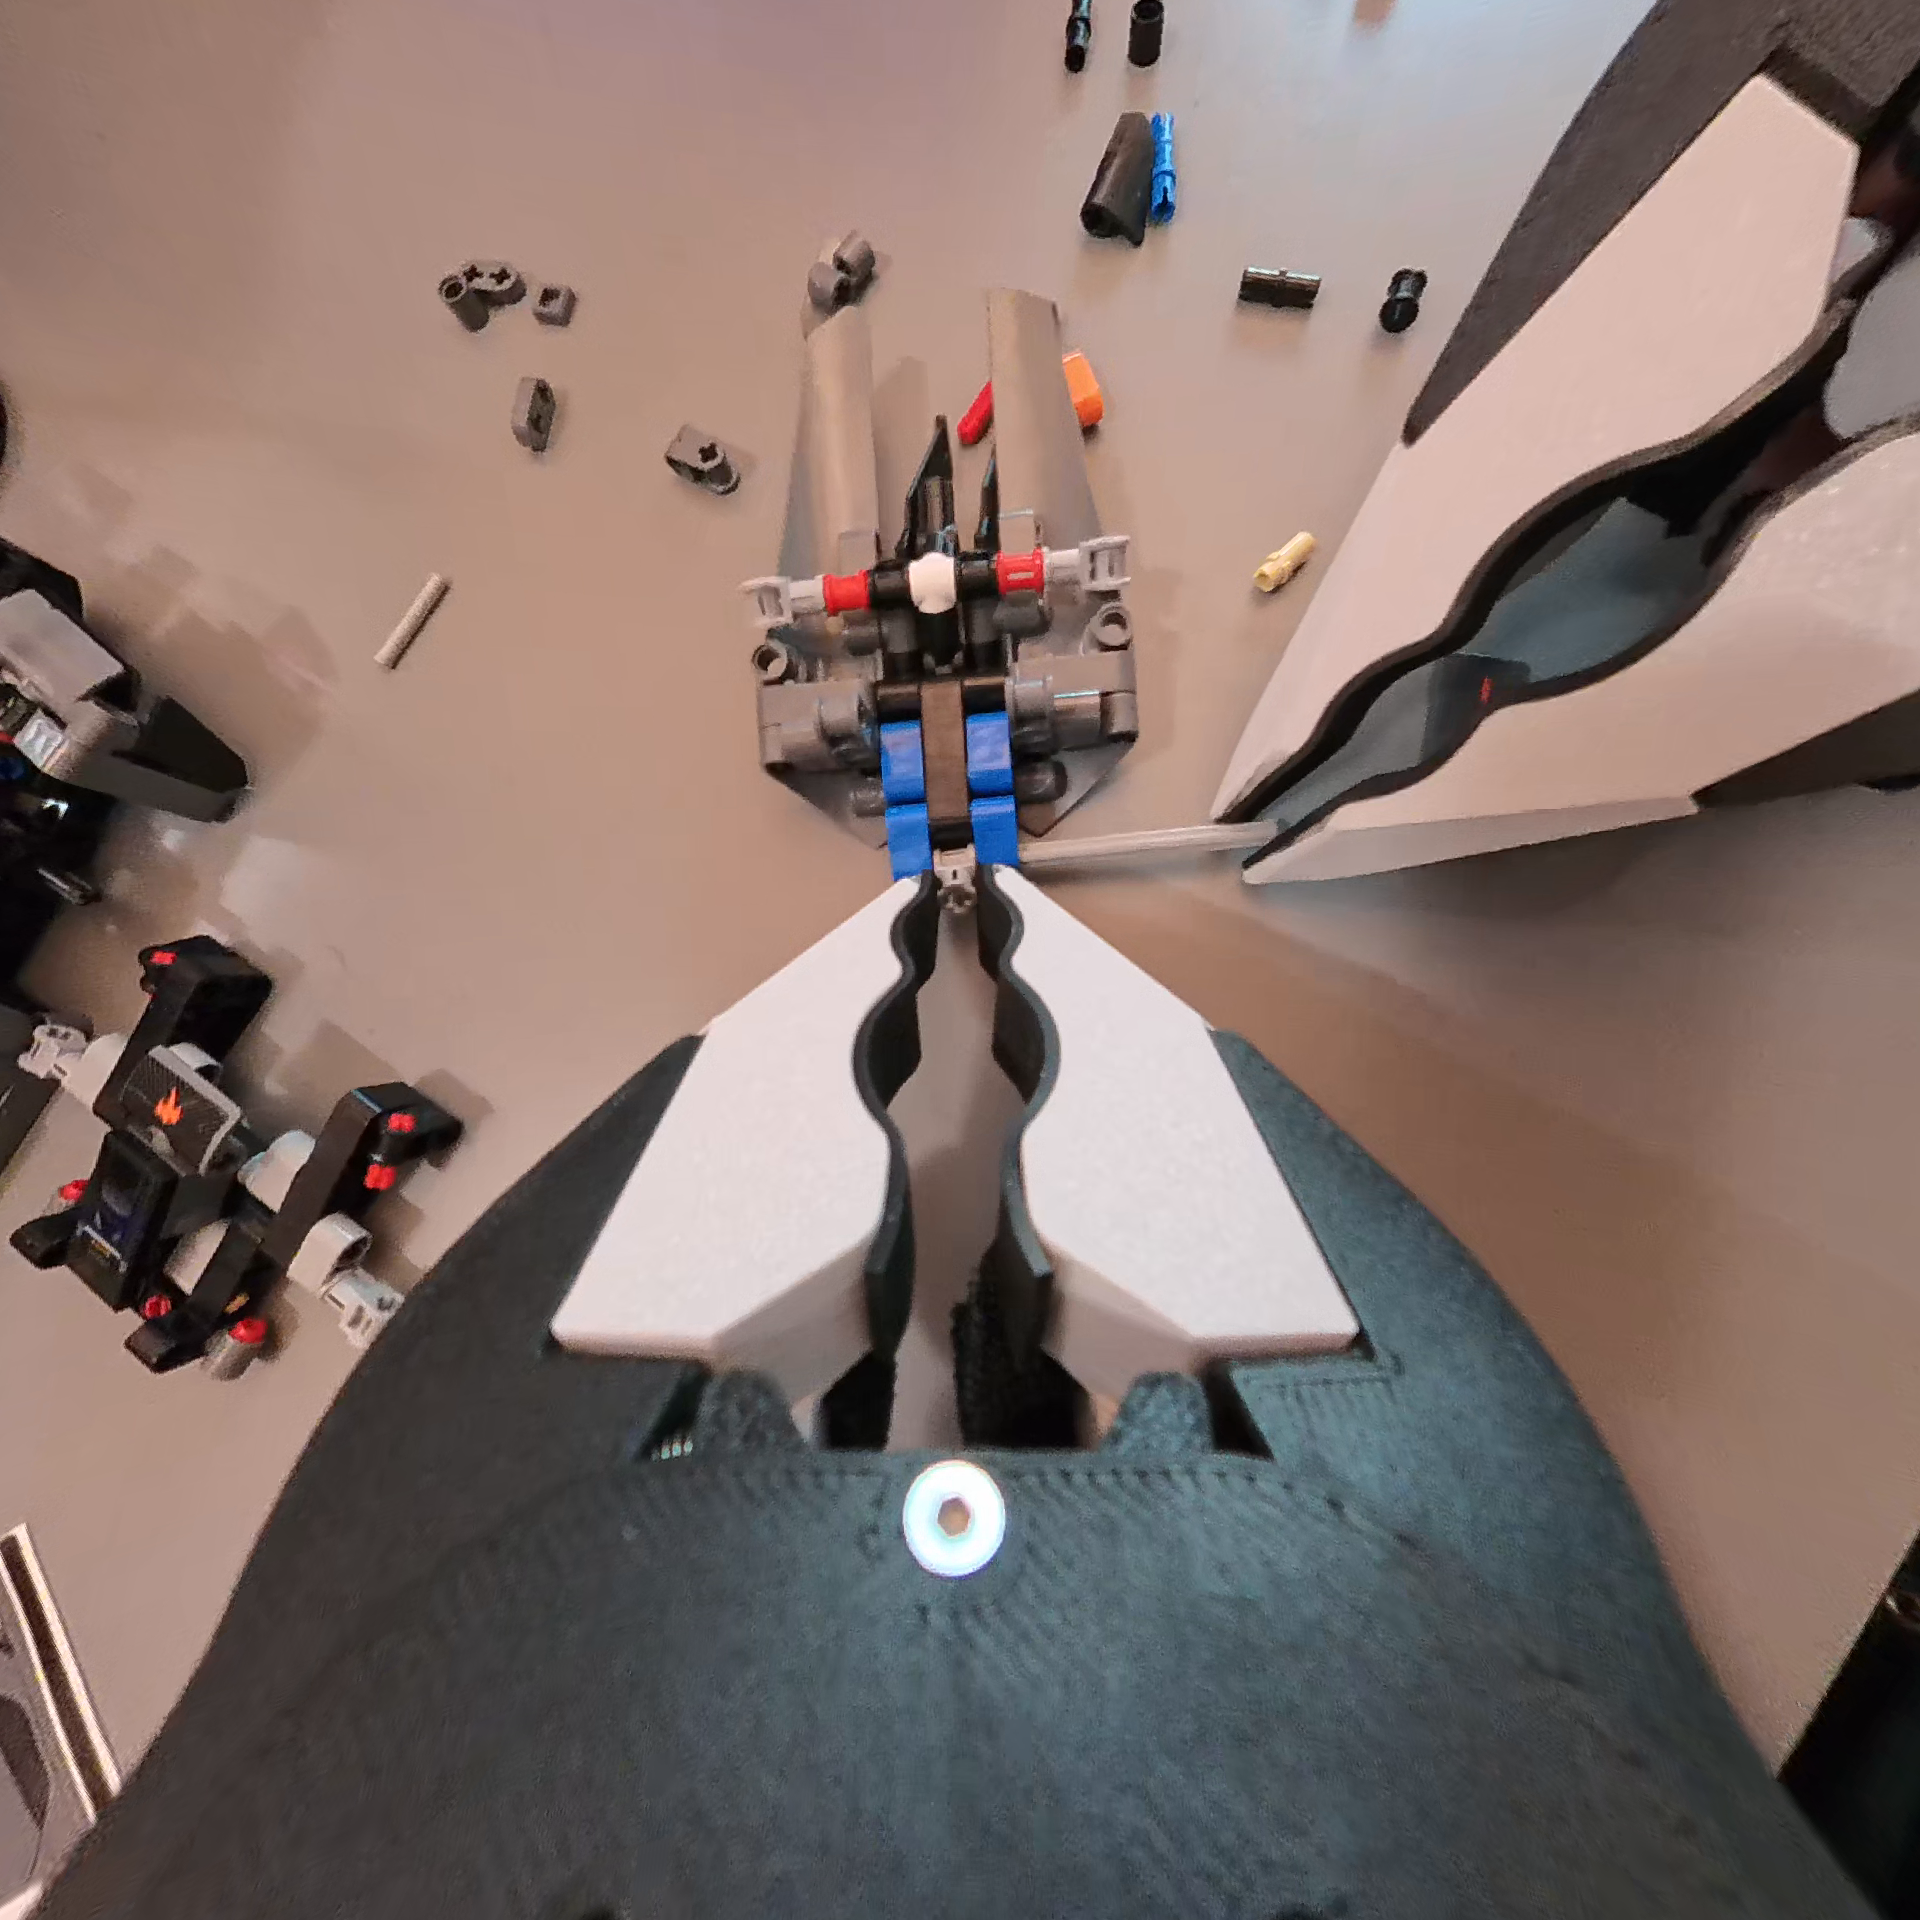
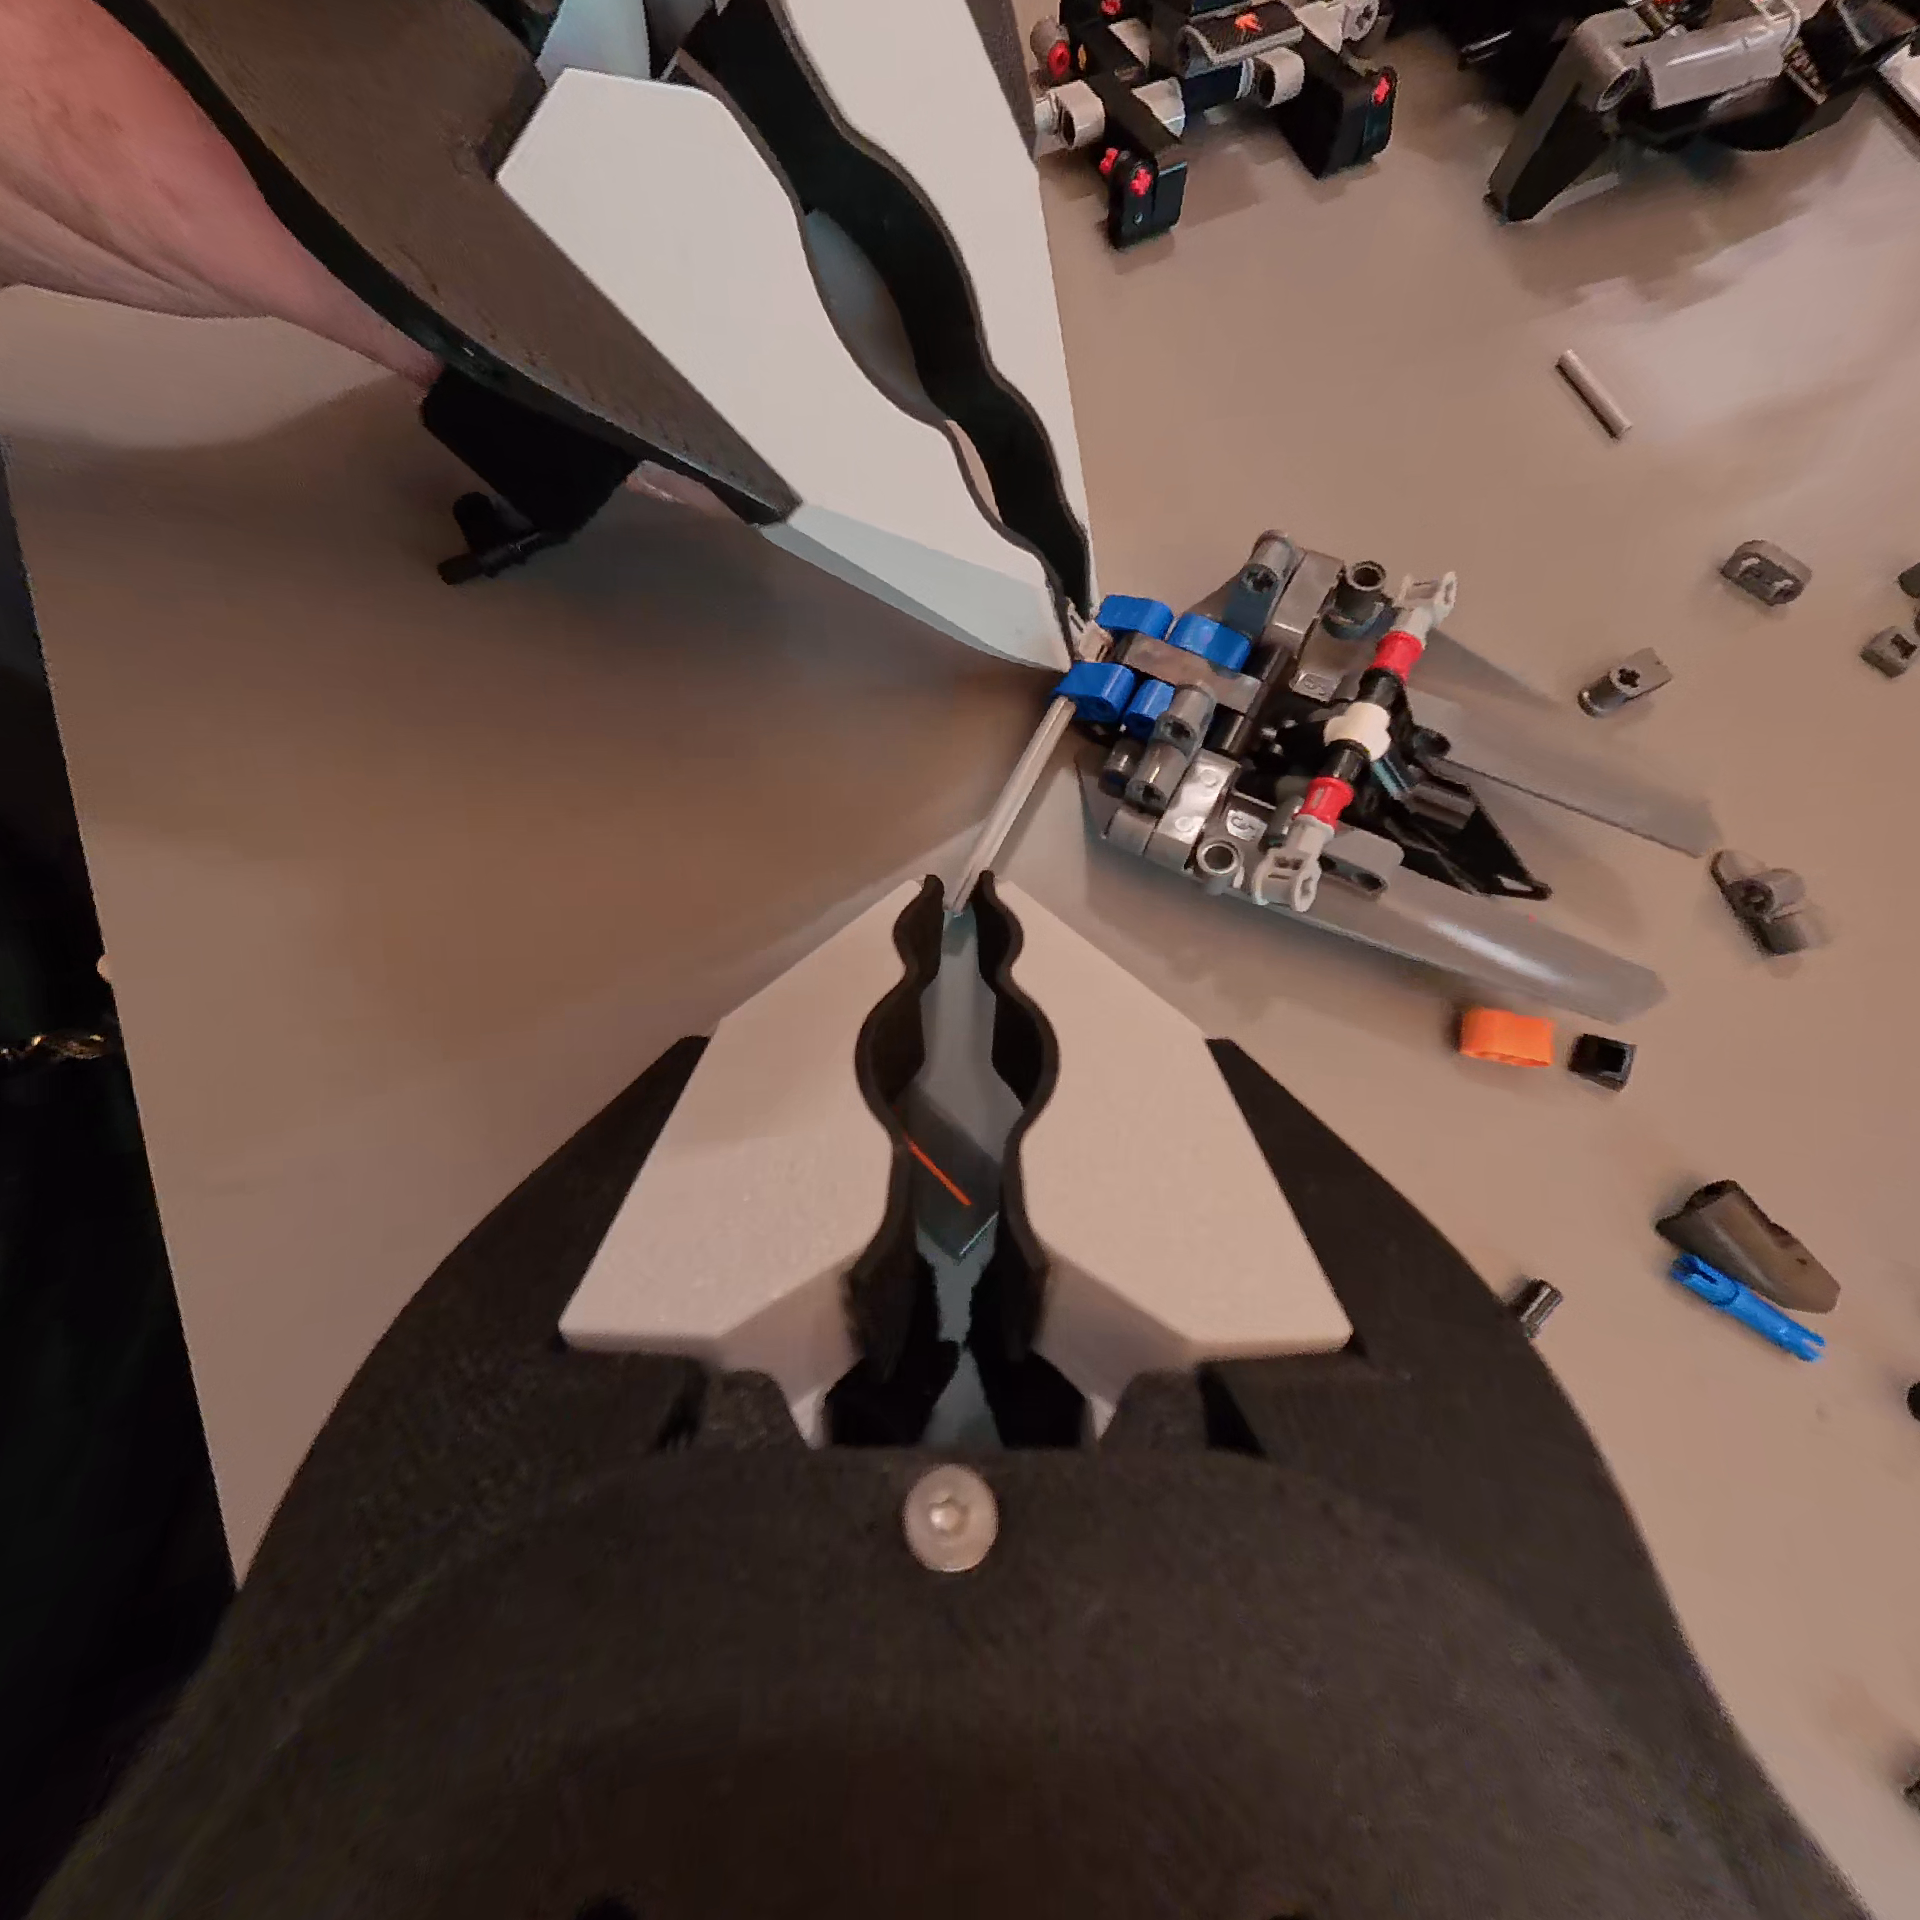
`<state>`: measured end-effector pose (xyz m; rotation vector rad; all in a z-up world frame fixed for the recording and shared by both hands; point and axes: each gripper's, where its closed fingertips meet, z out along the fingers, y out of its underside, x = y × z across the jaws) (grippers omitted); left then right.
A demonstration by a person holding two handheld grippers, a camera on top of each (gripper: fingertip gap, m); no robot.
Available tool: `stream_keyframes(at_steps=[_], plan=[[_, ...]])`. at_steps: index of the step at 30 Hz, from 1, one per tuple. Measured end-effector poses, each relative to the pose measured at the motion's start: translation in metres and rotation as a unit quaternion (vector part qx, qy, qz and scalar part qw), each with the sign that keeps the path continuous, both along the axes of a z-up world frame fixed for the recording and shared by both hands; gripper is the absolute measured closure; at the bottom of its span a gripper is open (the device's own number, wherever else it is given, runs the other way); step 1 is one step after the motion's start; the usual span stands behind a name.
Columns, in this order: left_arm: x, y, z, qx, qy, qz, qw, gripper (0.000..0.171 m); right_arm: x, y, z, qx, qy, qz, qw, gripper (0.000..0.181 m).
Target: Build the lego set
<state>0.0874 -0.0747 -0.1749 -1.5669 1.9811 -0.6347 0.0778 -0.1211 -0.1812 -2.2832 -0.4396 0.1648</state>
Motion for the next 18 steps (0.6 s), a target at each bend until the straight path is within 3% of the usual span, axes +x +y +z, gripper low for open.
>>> stream_keyframes(at_steps=[7,8,14,18], plan=[[0.003,0.002,0.0,-0.001,0.0,-0.011,1.0,0.167,-0.002,0.001,0.0,0.003,0.004,0.009,1.0,0.174],[0.003,0.001,0.0,-0.002,0.001,-0.013,1.0,0.166,-0.002,0.001,0.001,0.003,0.002,0.013,1.0,0.165],[0.003,0.0,-0.004,0.002,0.006,-0.025,1.0,0.166,-0.002,-0.007,0.006,-0.004,-0.017,0.069,0.997,0.152],[0.004,0.0,-0.003,-0.006,-0.001,-0.027,1.0,0.167,0.005,-0.007,0.001,-0.025,-0.035,0.074,0.996,0.158]])
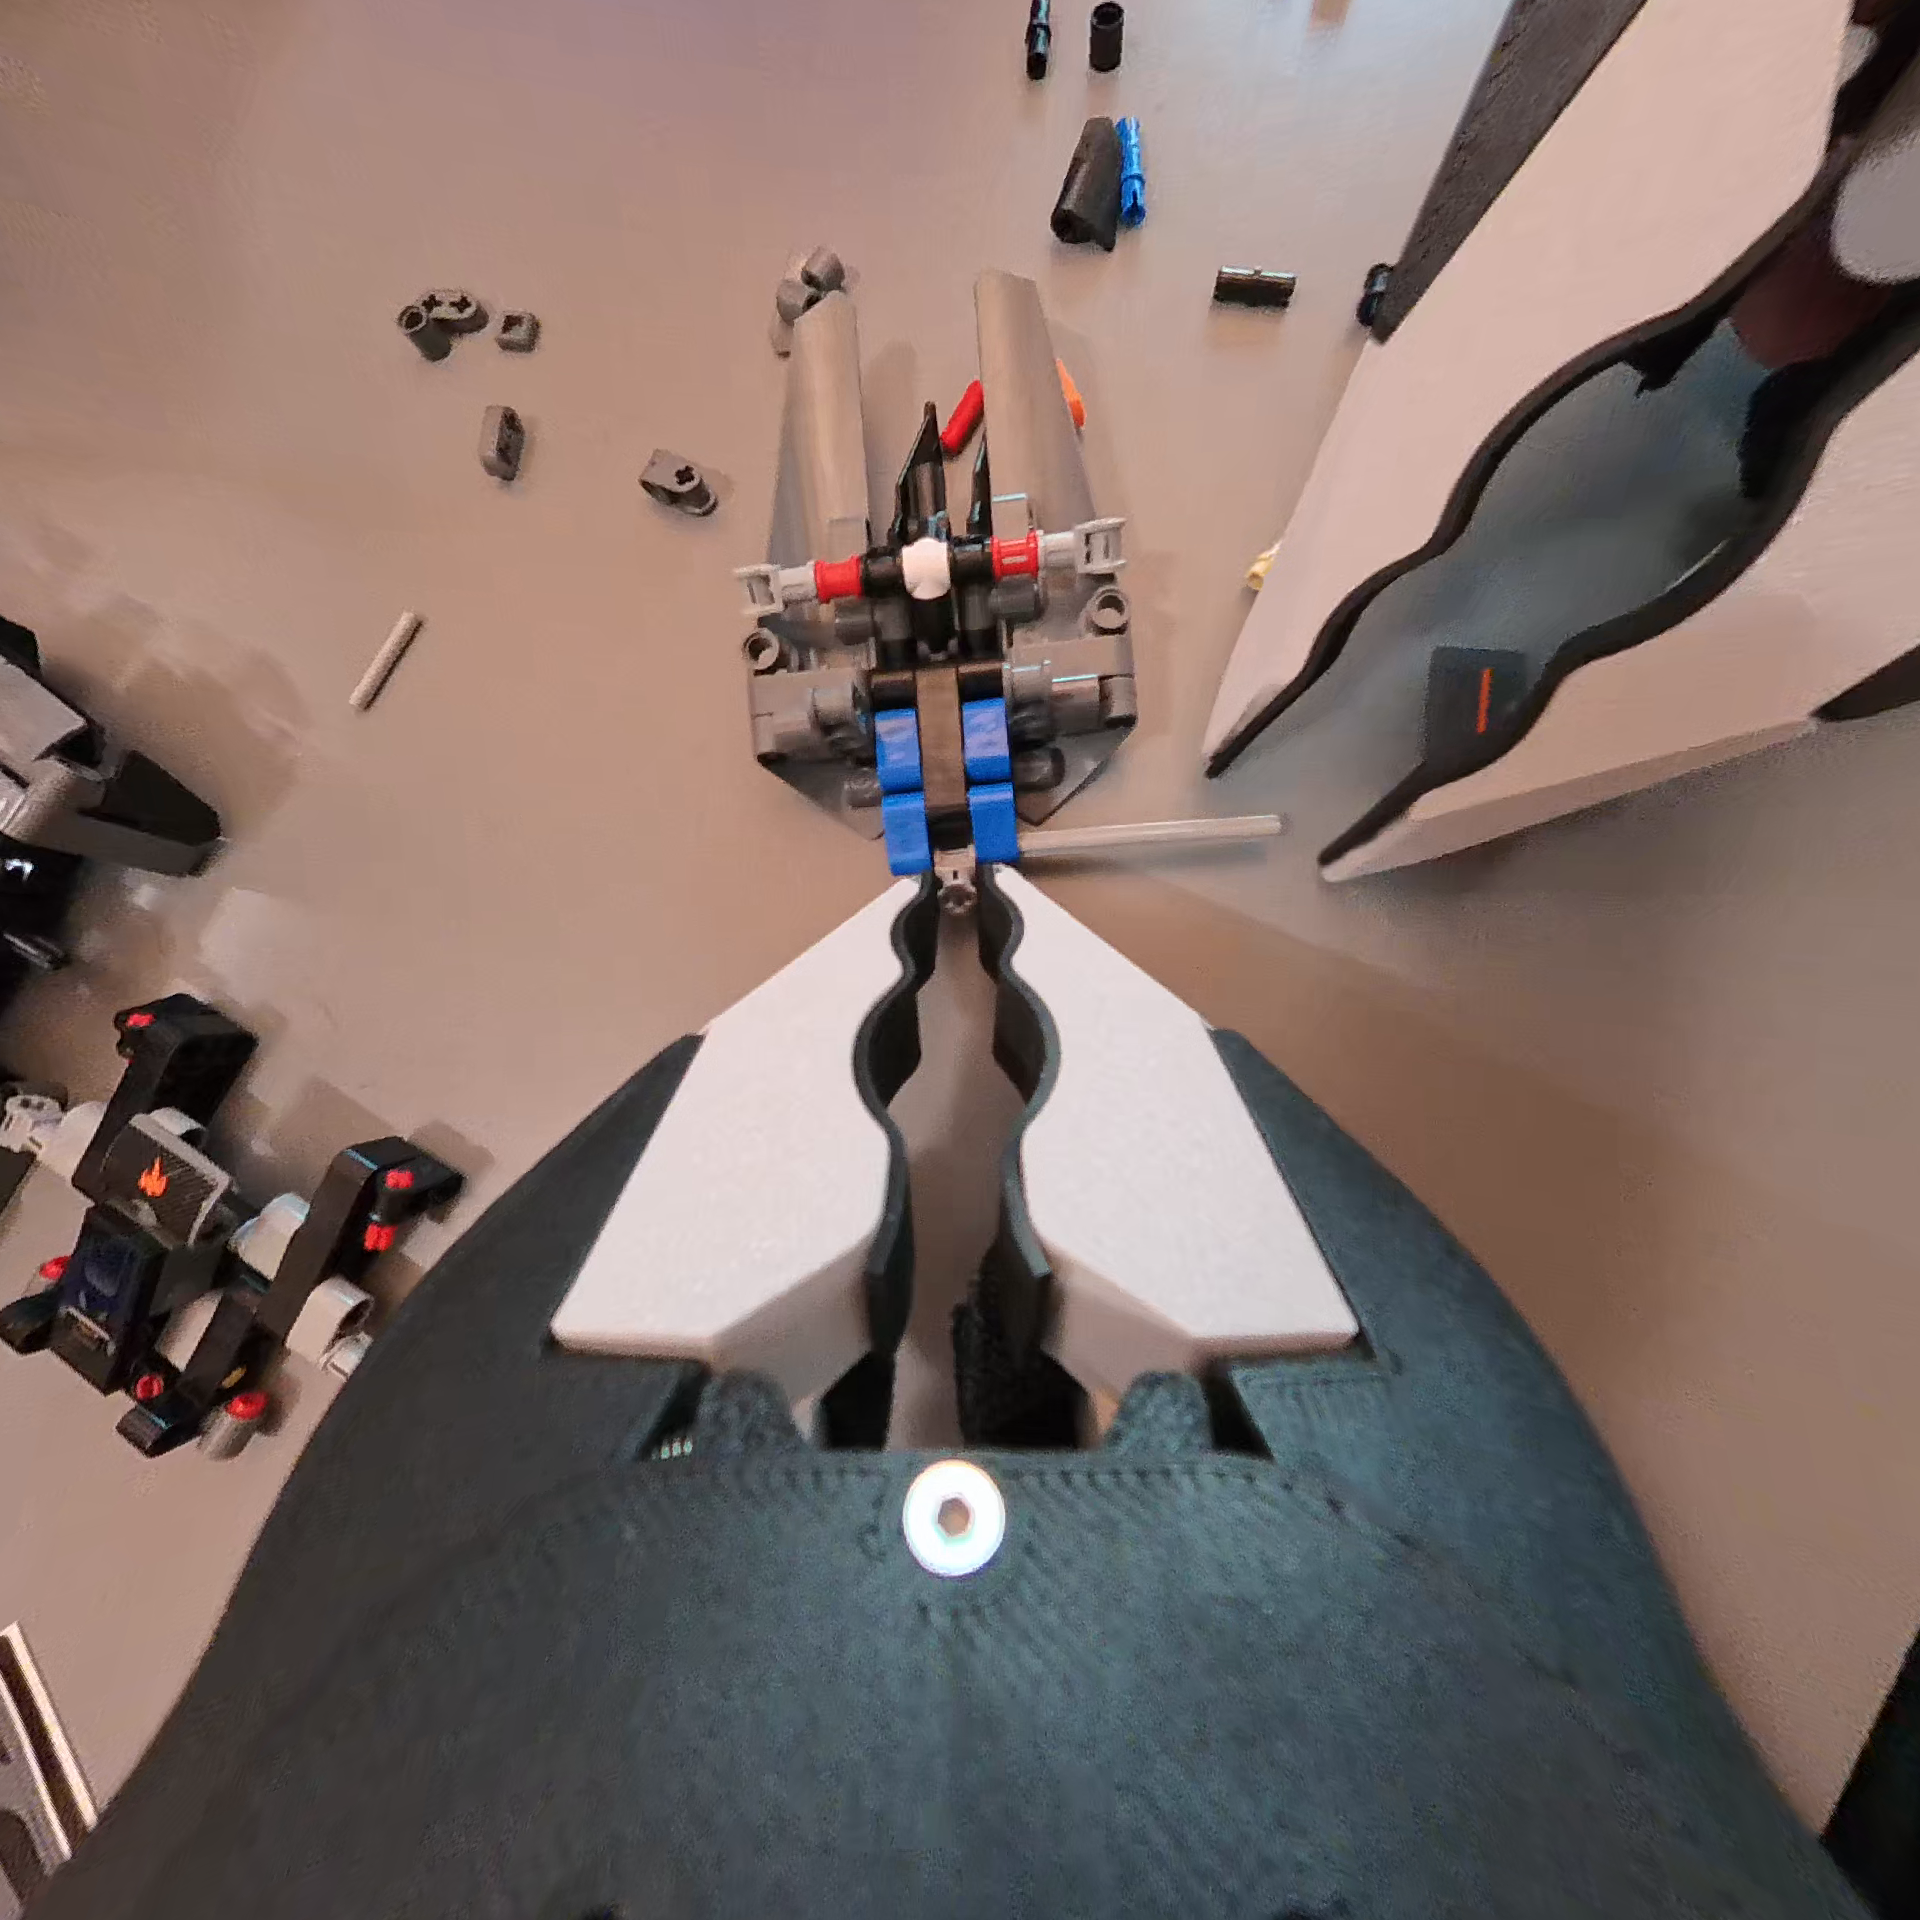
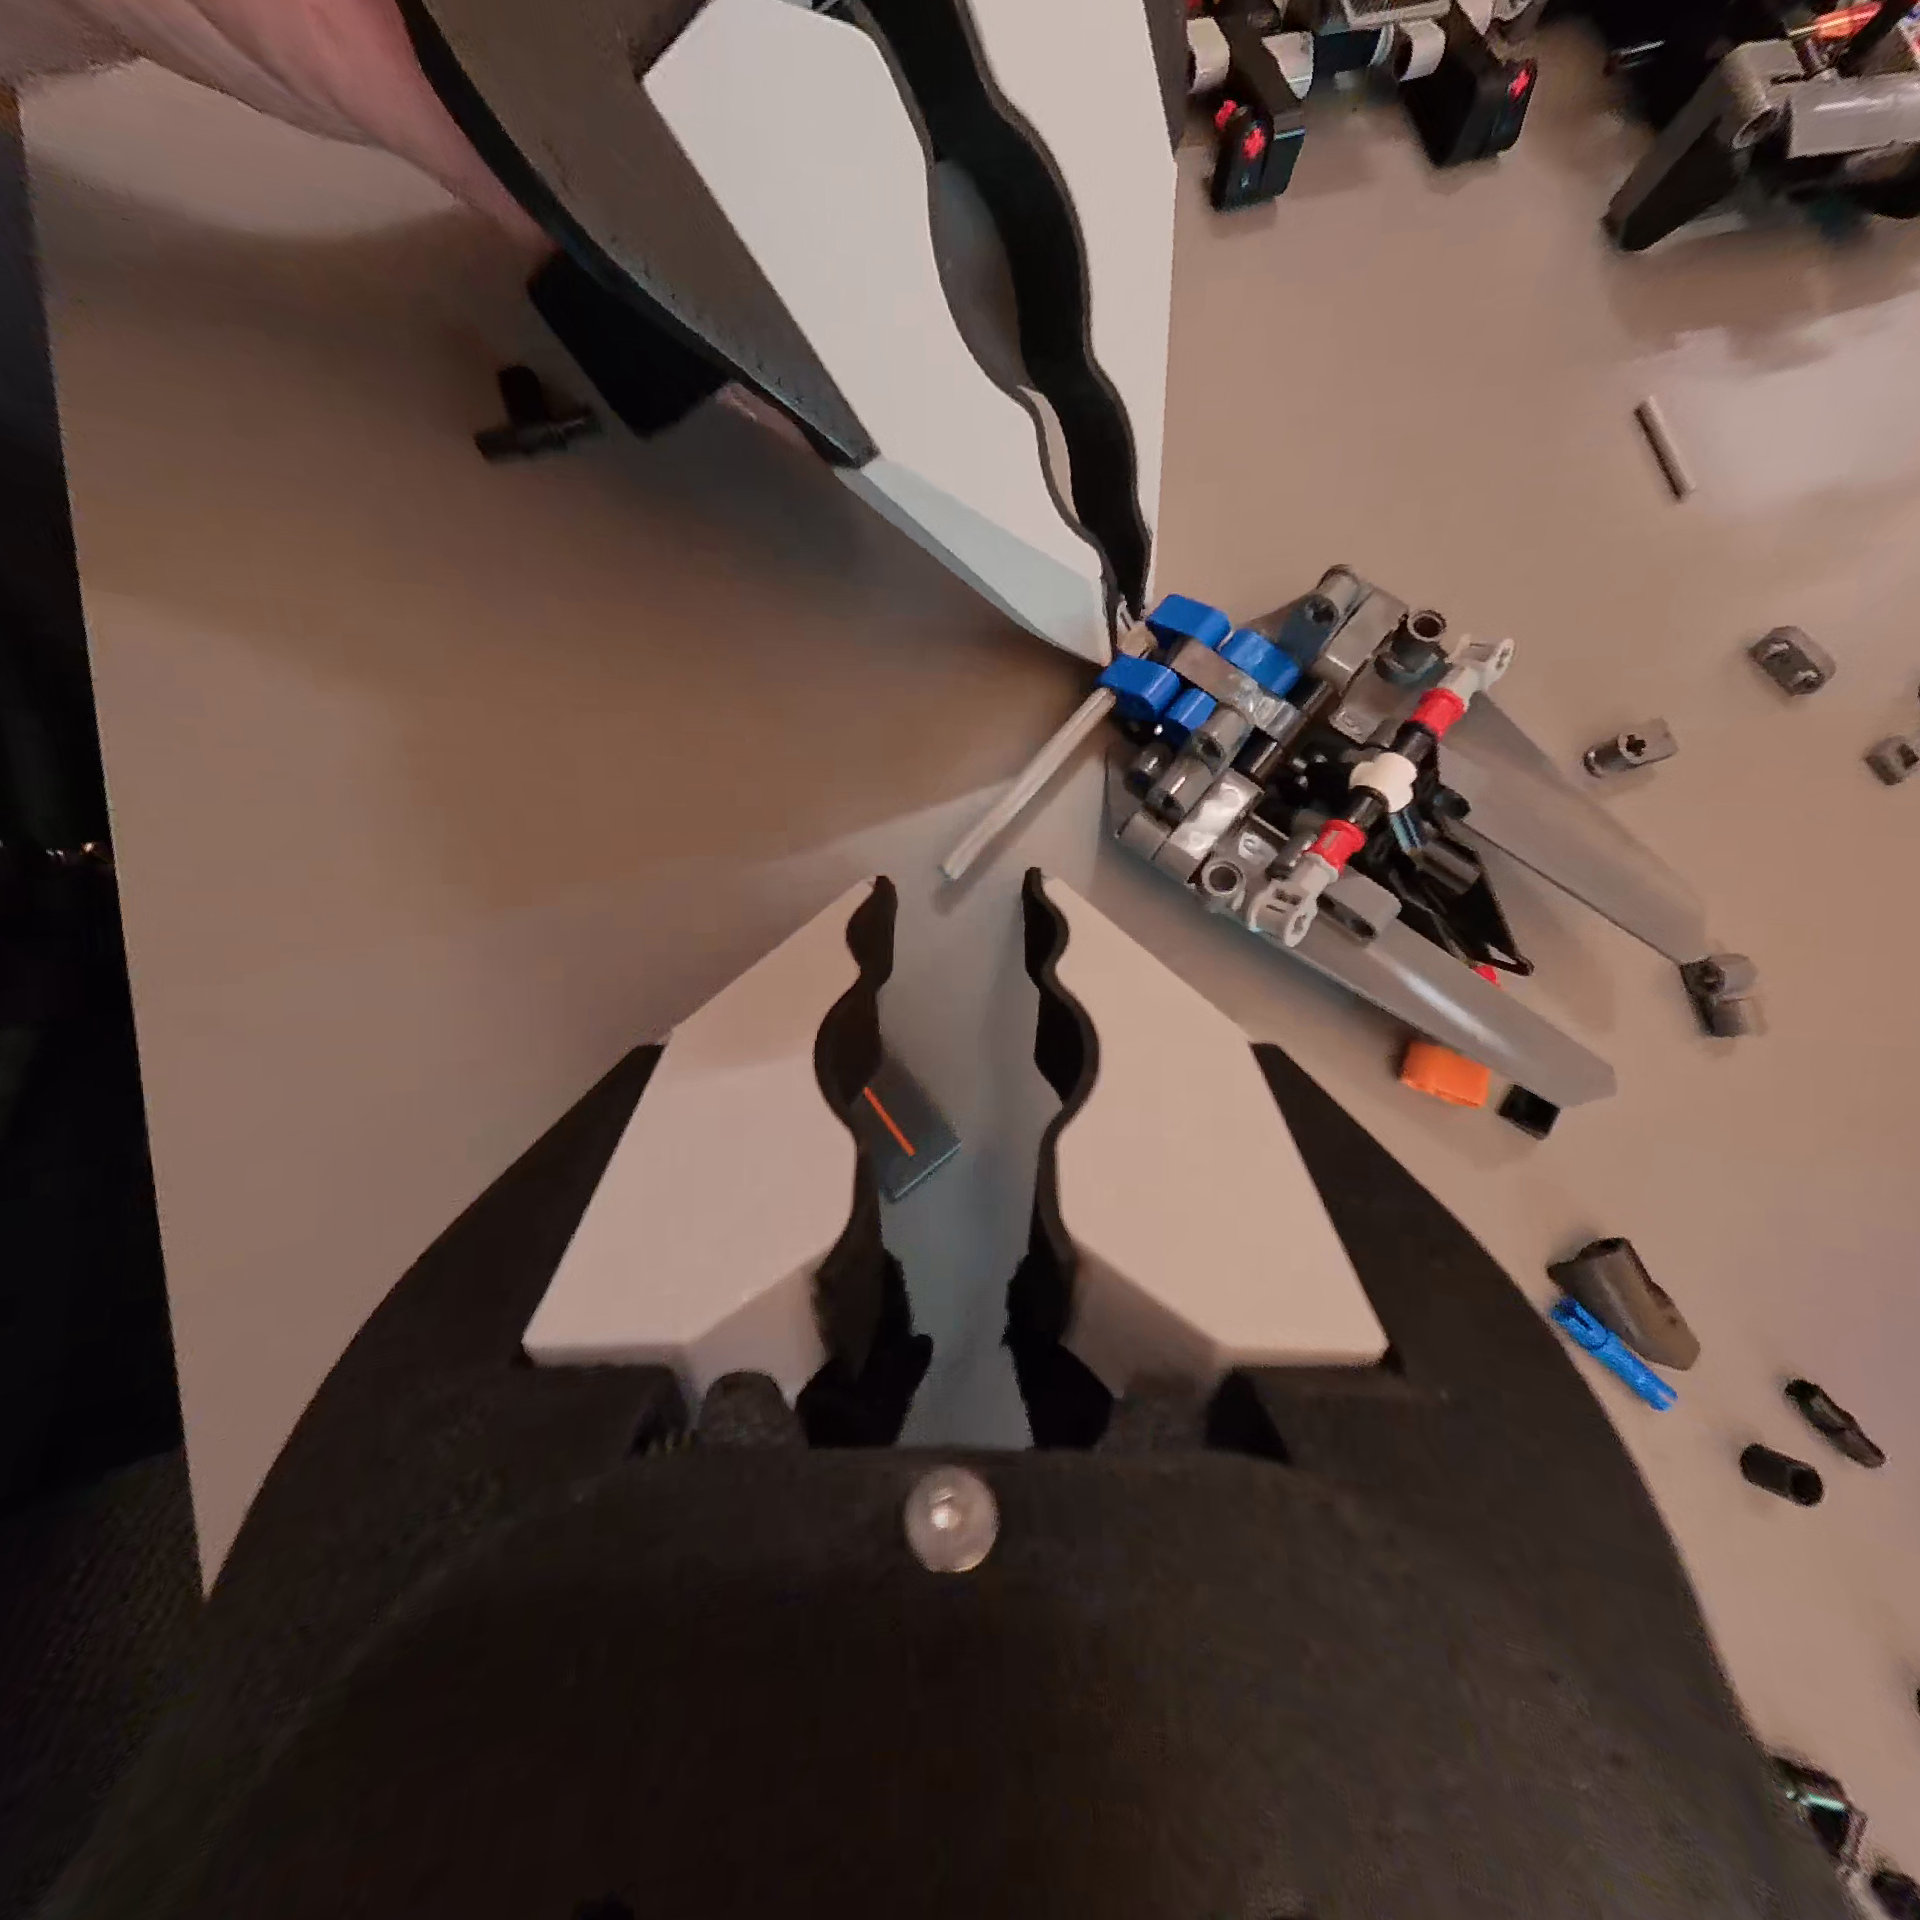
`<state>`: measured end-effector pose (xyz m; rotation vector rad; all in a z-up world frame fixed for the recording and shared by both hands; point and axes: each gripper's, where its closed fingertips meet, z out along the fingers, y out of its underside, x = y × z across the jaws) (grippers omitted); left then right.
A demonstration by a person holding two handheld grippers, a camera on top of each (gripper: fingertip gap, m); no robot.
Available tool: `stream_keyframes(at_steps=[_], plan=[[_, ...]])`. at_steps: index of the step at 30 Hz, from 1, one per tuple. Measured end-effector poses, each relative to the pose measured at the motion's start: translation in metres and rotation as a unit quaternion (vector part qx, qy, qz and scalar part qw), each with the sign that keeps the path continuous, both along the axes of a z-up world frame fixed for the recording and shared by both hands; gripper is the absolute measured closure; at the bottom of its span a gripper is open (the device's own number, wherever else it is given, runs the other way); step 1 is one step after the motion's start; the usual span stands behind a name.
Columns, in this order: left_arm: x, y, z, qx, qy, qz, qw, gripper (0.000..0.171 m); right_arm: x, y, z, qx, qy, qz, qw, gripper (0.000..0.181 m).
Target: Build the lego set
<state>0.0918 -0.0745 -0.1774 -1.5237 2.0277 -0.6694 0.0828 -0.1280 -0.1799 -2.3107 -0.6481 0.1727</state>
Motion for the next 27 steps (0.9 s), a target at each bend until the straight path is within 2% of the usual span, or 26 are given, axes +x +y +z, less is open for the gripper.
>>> stream_keyframes(at_steps=[13,27], plan=[[0.0003,0.0012,-0.001,-0.011,-0.007,-0.002,1.0,0.167,-0.0039,0.0032,-0.0006,0.018,0.025,0.004,1.0,0.158],[-0.0004,0.0021,-0.0021,-0.012,-0.011,0.001,1.0,0.166,-0.0038,0.0067,-0.0009,0.032,0.032,0.004,0.999,0.175]])
